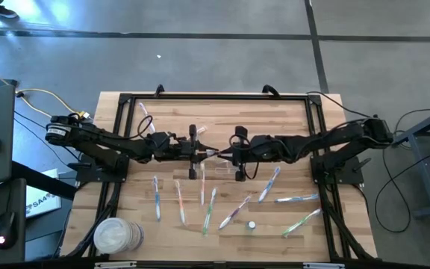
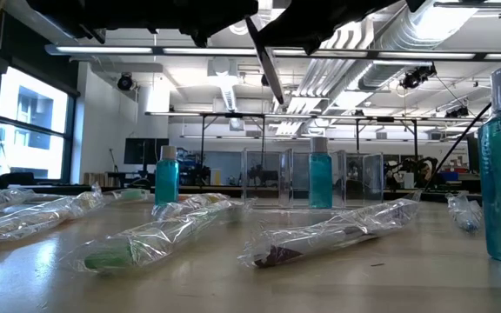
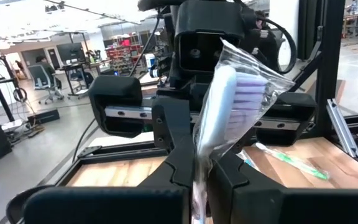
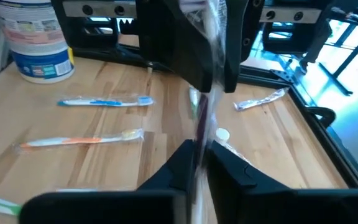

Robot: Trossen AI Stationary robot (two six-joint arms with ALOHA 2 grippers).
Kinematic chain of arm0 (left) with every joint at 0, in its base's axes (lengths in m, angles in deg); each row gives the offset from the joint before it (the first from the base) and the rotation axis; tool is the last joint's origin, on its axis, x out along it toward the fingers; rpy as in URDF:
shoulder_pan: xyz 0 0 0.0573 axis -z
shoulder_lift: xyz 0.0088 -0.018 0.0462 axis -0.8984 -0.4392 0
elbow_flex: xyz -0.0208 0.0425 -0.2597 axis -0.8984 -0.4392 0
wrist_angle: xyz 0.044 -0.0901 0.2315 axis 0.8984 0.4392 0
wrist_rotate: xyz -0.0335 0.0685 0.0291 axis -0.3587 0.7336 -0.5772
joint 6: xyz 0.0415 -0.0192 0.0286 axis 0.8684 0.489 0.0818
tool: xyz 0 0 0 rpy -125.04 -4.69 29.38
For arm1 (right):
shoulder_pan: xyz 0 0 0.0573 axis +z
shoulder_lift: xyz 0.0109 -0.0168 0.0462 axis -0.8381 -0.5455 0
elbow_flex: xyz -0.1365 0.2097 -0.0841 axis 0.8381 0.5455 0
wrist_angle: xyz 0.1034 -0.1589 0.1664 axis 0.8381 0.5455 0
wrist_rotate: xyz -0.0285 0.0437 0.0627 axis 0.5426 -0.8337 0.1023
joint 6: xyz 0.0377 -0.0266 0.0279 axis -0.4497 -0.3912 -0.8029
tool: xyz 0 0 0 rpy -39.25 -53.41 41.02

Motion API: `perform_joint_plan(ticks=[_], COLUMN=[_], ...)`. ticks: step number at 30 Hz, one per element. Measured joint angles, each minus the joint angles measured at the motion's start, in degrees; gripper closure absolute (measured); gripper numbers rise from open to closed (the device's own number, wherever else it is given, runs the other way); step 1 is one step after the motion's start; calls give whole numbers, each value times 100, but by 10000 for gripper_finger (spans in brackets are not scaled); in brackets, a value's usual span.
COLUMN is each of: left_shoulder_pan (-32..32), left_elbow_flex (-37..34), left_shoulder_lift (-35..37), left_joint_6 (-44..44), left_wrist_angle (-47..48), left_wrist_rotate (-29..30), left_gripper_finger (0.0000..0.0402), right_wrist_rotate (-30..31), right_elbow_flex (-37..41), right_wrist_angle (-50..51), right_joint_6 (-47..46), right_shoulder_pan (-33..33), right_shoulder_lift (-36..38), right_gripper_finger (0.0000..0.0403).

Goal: Pick & Place toothbrushing station
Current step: Put the top right violet toothbrush into the wire organizer

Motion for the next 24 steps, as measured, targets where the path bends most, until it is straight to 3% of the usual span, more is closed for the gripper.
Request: perform_joint_plan(ticks=[7,13,17,21,24], left_shoulder_pan=[4,4,4,4,4], left_elbow_flex=[-2,-2,100,702,1045], left_shoulder_lift=[0,6,7,4,-50], left_joint_6=[-39,-399,-646,-794,-800], left_wrist_angle=[29,200,573,1991,2370], left_wrist_rotate=[-10,-33,-13,256,330], left_gripper_finger=[389,390,390,390,390], right_wrist_rotate=[829,1812,2108,2254,2383], right_elbow_flex=[-1,-2,0,-7,15], right_wrist_angle=[260,1155,1869,2160,2546], right_joint_6=[-20,-142,-445,-976,-1137], right_shoulder_pan=[205,541,731,838,901], right_shoulder_lift=[125,317,423,594,824], right_gripper_finger=[255,179,164,163,163])
